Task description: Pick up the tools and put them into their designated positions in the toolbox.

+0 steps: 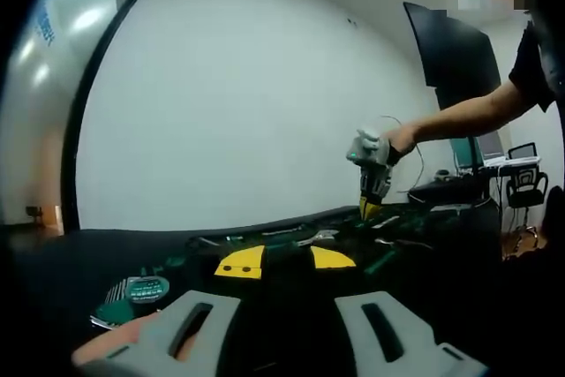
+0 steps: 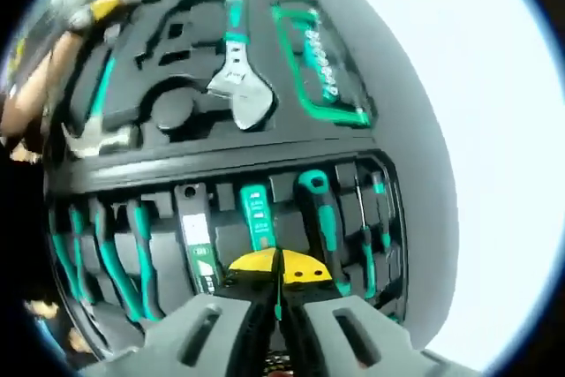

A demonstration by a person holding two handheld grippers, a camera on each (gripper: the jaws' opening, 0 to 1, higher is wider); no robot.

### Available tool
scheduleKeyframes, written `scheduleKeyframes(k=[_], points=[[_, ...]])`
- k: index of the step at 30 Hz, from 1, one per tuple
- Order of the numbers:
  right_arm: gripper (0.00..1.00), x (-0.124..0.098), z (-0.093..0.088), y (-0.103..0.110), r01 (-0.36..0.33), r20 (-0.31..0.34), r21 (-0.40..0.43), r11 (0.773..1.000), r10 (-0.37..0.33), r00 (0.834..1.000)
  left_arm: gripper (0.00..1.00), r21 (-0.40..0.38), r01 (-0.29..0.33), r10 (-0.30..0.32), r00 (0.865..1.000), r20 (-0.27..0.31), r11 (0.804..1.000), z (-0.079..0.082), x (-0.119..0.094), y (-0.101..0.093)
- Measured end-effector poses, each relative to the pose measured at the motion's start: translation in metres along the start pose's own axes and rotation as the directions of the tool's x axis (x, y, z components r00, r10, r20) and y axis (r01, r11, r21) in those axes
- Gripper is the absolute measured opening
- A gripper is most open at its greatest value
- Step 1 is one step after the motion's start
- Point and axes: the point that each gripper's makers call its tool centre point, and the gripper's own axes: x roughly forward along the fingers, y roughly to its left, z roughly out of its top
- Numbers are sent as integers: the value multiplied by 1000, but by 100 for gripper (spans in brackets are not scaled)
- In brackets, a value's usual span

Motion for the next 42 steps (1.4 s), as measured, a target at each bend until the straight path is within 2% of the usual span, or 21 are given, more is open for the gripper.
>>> scheduleKeyframes(k=[3, 7, 8, 12, 13, 14, 15, 17, 21, 24, 25, 27, 29, 32, 34, 35, 36, 37, 38, 40, 42], points=[[0, -16, -15, -7, -58, 8, 151, 987, 58, 998, 15, -8, 2, -2, 1000, -1, 1000, 0, 0, 0], [0, -72, -4, -33, 62, 221, 233, 971, -115, 968, 15, -7, 7, -7, 1000, -10, 1000, -1, 0, -3], [0, -84, 0, -35, 78, 172, 241, 967, -121, 978, 15, -5, 4, -4, 1000, -9, 1000, -1, 0, -3], [1, -164, 45, -28, 30, 542, 420, 907, -277, 793, 15, -20, -5, 5, 1000, 15, 1000, 3, -1, 3], [3, -209, 47, -37, -91, 700, 509, 856, -351, 622, 15, -26, -9, 10, 1000, 19, 1000, 4, -1, 5], [5, -223, 48, -36, -113, 734, 519, 847, -374, 567, 15, -35, -22, 23, 1000, 21, 999, 4, -1, 8], [5, -258, 39, -43, -203, 811, 541, 816, -442, 384, 15, -37, -26, 27, 999, 21, 999, 4, -1, 9], [11, -306, 7, -46, -207, 813, 582, 786, -564, 142, 15, -53, -46, 48, 999, 25, 998, 5, -1, 13], [27, -378, -58, -37, -122, 700, 668, 734, -676, -230, 15, -91, -76, 80, 996, 47, 993, 10, -4, 19], [39, -419, -72, -12, -11, 663, 699, 715, -654, -364, 15, -130, -91, 102, 992, 79, 987, 16, -7, 23], [44, -429, -72, -8, -2, 665, 695, 719, -644, -377, 15, -144, -99, 113, 989, 92, 985, 19, -9, 26], [67, -444, -74, -12, -43, 636, 727, 686, -695, -335, 15, -190, -91, 116, 985, 128, 978, 25, -12, 29], [90, -471, -64, -8, 59, 665, 714, 698, -648, -371, 15, -235, -89, 130, 978, 163, 968, 30, -16, 35], [93, -490, -53, -6, 35, 663, 705, 708, -640, -389, 15, -298, -99, 164, 965, 203, 950, 36, -25, 45], [82, -505, -51, -2, 124, 639, 732, 670, -613, -465, 15, -311, -110, 180, 962, 205, 944, 35, -27, 51], [57, -521, -61, 3, 200, 568, 798, 569, -599, -565, 15, -315, -115, 184, 963, 198, 942, 33, -27, 53], [37, -525, -73, 0, 222, 522, 837, 500, -610, -596, 15, -318, -116, 185, 963, 197, 941, 32, -27, 53], [25, -518, -79, -2, 207, 527, 832, 514, -618, -584, 15, -323, -117, 188, 962, 198, 939, 33, -28, 53], [32, -519, -84, -9, 79, 481, 827, 556, -629, -610, 15, -328, -117, 191, 961, 202, 937, 33, -28, 52], [57, -515, -92, -23, 68, 473, 836, 544, -653, -592, 14, -341, -115, 194, 959, 208, 933, 34, -30, 52], [70, -522, -108, -26, -51, 378, 841, 539, -652, -657, 14, -359, -109, 197, 956, 219, 927, 36, -32, 53]])
